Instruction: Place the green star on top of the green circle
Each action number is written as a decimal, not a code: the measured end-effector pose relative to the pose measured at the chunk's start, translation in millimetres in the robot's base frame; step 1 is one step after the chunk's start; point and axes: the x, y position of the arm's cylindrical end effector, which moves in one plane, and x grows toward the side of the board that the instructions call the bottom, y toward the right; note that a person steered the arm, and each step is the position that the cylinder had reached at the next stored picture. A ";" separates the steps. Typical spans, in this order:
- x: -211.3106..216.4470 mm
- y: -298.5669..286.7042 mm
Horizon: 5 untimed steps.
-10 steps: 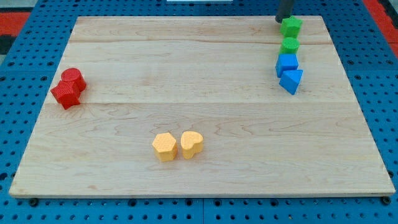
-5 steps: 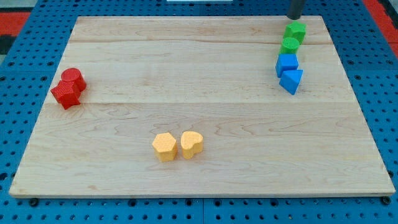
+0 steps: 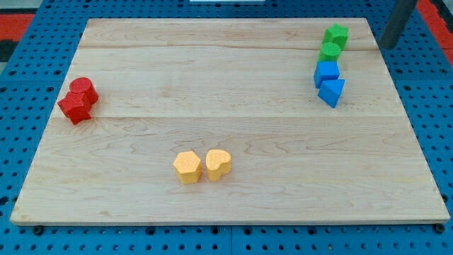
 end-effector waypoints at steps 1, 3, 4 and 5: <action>0.0 -14.8; 0.0 -33.6; 0.0 -42.8; -0.6 -62.3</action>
